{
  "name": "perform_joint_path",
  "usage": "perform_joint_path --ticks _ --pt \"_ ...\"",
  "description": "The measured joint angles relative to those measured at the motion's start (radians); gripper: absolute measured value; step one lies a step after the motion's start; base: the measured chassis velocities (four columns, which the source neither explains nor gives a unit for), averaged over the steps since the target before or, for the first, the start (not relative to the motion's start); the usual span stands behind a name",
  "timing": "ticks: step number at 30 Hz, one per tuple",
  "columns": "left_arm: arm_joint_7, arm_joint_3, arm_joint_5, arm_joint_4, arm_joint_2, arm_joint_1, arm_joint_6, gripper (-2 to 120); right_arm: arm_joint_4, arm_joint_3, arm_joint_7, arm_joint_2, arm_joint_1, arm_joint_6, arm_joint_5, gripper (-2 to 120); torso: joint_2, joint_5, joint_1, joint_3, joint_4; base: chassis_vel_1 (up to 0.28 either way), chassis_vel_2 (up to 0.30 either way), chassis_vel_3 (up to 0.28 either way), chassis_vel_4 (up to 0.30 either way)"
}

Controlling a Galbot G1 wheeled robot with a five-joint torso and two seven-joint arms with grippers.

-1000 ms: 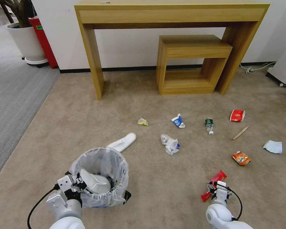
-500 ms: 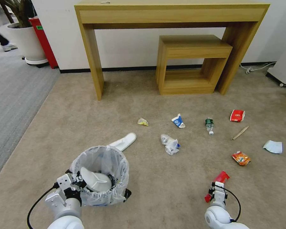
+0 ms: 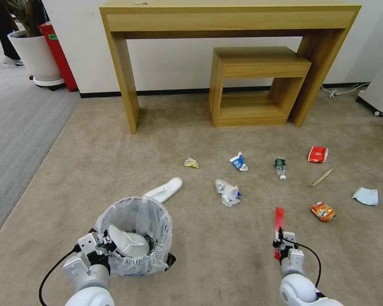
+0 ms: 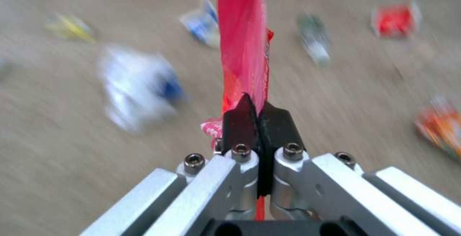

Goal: Pick up the trash bin and place the garbage on the floor into it.

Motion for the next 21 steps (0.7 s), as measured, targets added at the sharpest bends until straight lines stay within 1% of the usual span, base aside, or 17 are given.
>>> perform_joint_path --ticks 1,3,5,6,8,9,11,12,13,15,18,21 --pt "0.000 0.001 0.002 0.001 -0.001 0.000 0.000 3 0.065 -0.010 -0.008 -0.019 0.005 0.001 -0.002 0 0.000 -0.0003 0.000 0.000 0.0000 0.000 0.000 0.000 0.000" --pt "0.000 0.005 0.004 0.001 -0.003 0.000 0.000 3 0.168 -0.044 -0.026 -0.063 0.037 0.001 -0.002 0 0.000 0.0002 0.000 0.000 0.0002 0.000 0.000 0.000 0.000" --pt "0.000 0.005 0.005 0.001 -0.004 0.000 0.000 3 0.186 -0.052 -0.031 -0.073 0.047 0.001 -0.002 0 0.000 0.0001 0.000 0.000 0.0003 0.000 0.000 0.000 0.000" --pt "0.000 0.011 0.010 -0.001 -0.006 0.002 0.000 3 0.257 -0.085 -0.057 -0.111 0.091 0.002 -0.003 0 0.000 -0.0006 0.000 0.000 0.0005 0.000 0.000 0.000 0.000" --pt "0.000 0.018 0.013 -0.004 -0.009 0.003 0.002 3 0.326 -0.135 -0.087 -0.155 0.149 0.001 0.006 0 0.000 0.0003 0.000 0.000 0.0003 0.000 0.000 0.000 0.000" --pt "0.000 0.018 0.013 -0.004 -0.009 0.003 0.002 3 0.326 -0.135 -0.087 -0.155 0.149 0.001 0.006 0 0.000 0.0003 0.000 0.000 0.0003 0.000 0.000 0.000 0.000" --pt "-0.001 0.028 0.015 -0.004 -0.008 -0.001 0.005 3 0.376 -0.179 -0.127 -0.191 0.208 0.019 0.009 0 0.000 -0.0006 0.000 0.000 0.0004 0.000 0.000 0.000 0.000" --pt "0.000 0.037 0.015 -0.004 -0.007 -0.003 0.008 3 0.393 -0.210 -0.169 -0.208 0.243 0.044 0.009 0 0.000 0.0000 0.000 0.000 0.0003 0.000 0.000 0.000 0.000" --pt "0.000 0.037 0.015 -0.004 -0.007 -0.003 0.008 3 0.393 -0.210 -0.169 -0.208 0.243 0.044 0.009 0 0.000 0.0000 0.000 0.000 0.0003 0.000 0.000 0.000 0.000" --pt "0.000 0.045 0.018 -0.005 -0.006 -0.002 0.010 3 0.408 -0.258 -0.240 -0.224 0.301 0.093 0.019 0 0.000 -0.0003 0.000 0.000 0.0002 0.000 0.000 0.000 0.000" --pt "0.000 0.049 0.021 -0.011 -0.008 0.000 0.013 3 0.413 -0.308 -0.293 -0.229 0.354 0.135 0.048 0 0.000 0.0002 0.000 0.000 0.0001 0.000 0.000 0.000 0.000" --pt "0.000 0.056 0.033 -0.023 -0.015 0.007 0.014 3 0.396 -0.394 -0.393 -0.215 0.465 0.225 0.079 0 0.000 0.0000 0.000 0.000 0.0001 0.000 0.000 0.000 0.000"
